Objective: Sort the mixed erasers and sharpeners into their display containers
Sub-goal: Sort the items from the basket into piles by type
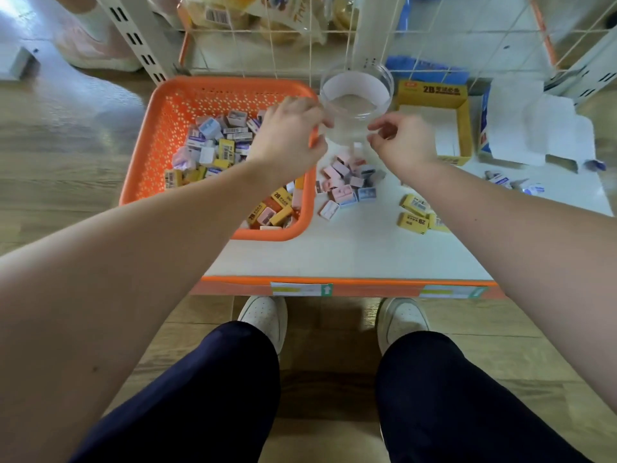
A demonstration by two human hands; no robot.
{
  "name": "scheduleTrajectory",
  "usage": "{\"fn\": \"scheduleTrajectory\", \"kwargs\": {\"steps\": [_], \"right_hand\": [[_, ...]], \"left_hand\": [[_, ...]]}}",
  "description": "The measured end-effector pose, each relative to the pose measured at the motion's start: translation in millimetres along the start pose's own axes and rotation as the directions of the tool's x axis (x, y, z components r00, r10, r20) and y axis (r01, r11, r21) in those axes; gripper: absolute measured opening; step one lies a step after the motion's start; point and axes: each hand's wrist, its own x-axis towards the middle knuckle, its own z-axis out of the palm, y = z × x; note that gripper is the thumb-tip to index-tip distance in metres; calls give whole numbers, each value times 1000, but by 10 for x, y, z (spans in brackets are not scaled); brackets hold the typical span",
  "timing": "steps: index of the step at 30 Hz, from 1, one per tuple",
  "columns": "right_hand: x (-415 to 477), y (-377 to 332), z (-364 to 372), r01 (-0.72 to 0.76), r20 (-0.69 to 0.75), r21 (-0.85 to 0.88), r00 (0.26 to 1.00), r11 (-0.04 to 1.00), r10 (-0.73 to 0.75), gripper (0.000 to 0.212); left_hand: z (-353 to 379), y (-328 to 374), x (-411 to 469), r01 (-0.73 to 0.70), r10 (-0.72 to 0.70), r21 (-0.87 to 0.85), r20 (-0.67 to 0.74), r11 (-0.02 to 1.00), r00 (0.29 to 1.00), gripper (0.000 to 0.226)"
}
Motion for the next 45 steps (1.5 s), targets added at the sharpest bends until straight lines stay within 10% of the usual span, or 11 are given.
{"fn": "scheduleTrajectory", "kwargs": {"steps": [10, 37, 45], "right_hand": [[-182, -899, 564, 381, 123, -30, 919, 924, -375, 21], [-246, -977, 1160, 574, 599, -486, 768, 659, -227, 25], [-209, -929, 1144, 581, 590, -394, 754, 712, -289, 23]], "left_hand": [[-353, -773, -368, 442, -426, -38, 209, 896, 880, 33], [-202, -1060, -723, 16, -101, 234, 353, 972, 930, 31], [-344, -1212, -620, 333, -316, -177, 115, 926, 942, 19]]}}
